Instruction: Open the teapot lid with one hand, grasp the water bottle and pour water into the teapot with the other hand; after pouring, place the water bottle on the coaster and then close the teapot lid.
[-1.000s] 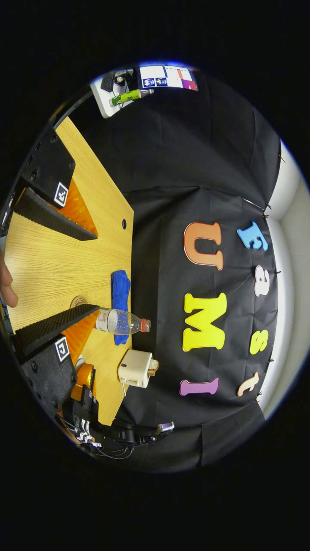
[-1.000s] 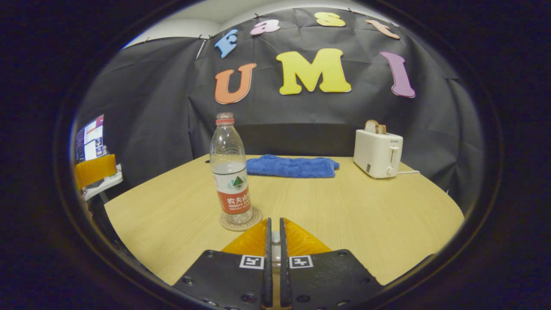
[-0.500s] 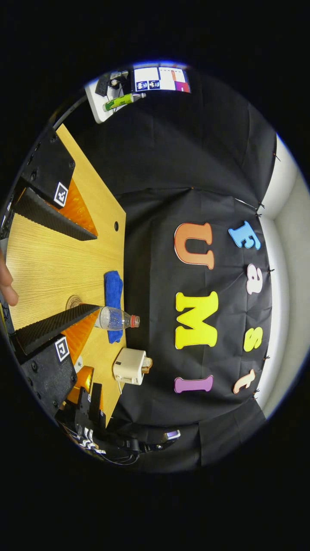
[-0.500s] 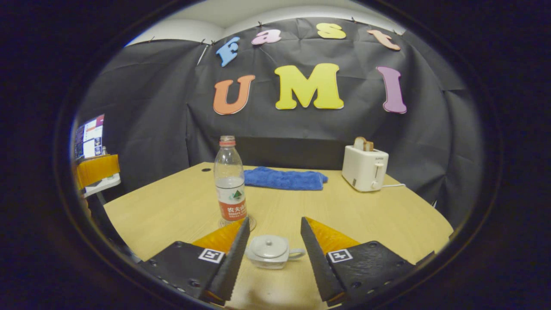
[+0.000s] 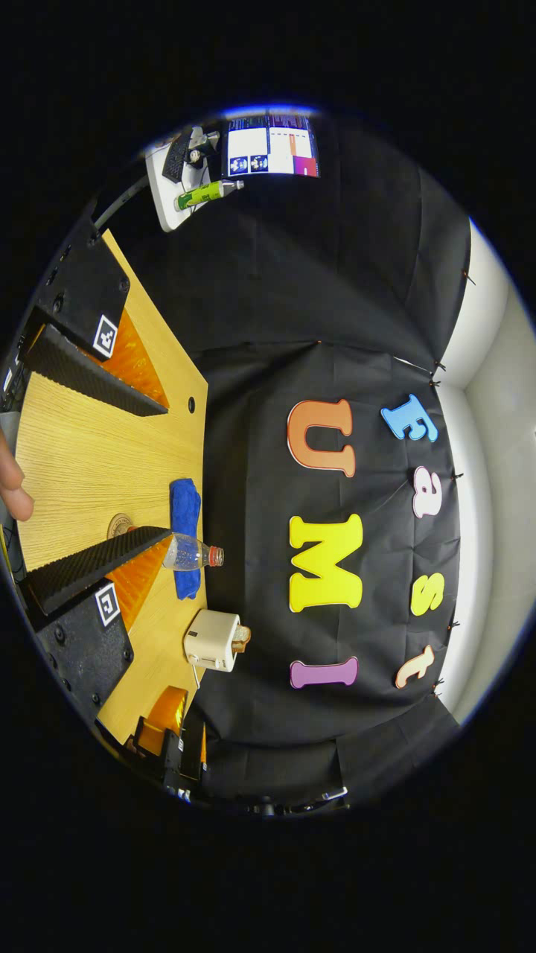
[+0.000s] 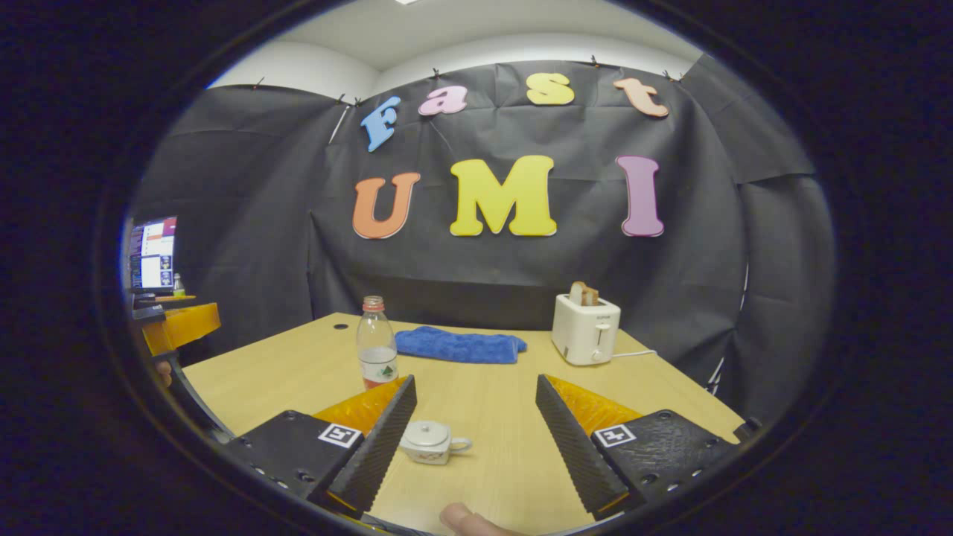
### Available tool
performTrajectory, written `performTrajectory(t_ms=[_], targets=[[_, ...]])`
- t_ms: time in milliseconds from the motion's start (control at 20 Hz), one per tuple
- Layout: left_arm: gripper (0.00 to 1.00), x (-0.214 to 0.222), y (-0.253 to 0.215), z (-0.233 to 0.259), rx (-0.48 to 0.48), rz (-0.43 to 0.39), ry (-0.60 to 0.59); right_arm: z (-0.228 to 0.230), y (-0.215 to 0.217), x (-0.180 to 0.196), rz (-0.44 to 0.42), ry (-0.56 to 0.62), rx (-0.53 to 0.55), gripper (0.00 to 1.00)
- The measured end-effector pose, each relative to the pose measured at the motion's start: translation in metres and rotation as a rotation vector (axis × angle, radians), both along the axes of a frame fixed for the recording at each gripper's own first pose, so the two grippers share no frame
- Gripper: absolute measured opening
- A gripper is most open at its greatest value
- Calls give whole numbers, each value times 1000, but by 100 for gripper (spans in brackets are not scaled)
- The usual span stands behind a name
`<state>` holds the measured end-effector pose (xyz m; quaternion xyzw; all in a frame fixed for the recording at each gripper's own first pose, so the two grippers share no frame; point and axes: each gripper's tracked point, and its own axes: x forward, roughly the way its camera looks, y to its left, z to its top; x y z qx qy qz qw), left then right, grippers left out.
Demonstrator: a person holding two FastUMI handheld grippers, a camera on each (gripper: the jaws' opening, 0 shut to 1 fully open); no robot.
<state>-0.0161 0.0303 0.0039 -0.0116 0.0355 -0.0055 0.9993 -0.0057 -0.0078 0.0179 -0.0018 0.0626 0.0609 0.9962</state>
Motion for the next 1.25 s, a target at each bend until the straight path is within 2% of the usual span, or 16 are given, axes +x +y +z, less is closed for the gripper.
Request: performTrajectory(t_ms=[250,350,500,850,1250], targets=[[94,-7,-16,7,32,-8,-20,23,-32,-28,-29,-76,-13,97],[93,-10,-14,14,19,27,-42,20,-40,-34,-26,-93,-17,97],[94,-10,-19,18,16,35,-78,12,-42,-32,-13,-80,-18,97],[94,-3,-28,0,40,6,-22,1,-44,-22,-30,-53,-25,97],[94,-7,-28,4,16,-15,-24,-4,-40,-22,-27,-48,-40,95]])
